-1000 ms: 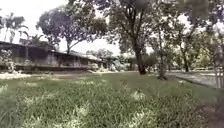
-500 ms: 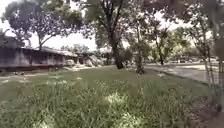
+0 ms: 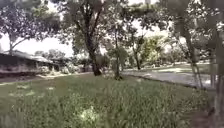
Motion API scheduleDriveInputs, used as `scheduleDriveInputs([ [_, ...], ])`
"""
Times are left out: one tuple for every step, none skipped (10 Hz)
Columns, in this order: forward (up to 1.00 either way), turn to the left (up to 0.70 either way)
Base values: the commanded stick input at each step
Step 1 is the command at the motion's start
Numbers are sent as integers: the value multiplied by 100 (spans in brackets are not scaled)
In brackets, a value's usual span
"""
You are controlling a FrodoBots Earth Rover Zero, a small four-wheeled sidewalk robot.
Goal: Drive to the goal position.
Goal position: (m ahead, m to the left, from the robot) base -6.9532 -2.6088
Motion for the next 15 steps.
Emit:
scheduleDriveInputs([
  [83,0],
  [92,-13],
  [100,-27],
  [100,-27],
  [100,-27],
  [100,-27],
  [100,-4],
  [100,0],
  [100,0],
  [100,0],
  [100,0],
  [100,0],
  [100,-25],
  [100,-27],
  [100,-27],
])
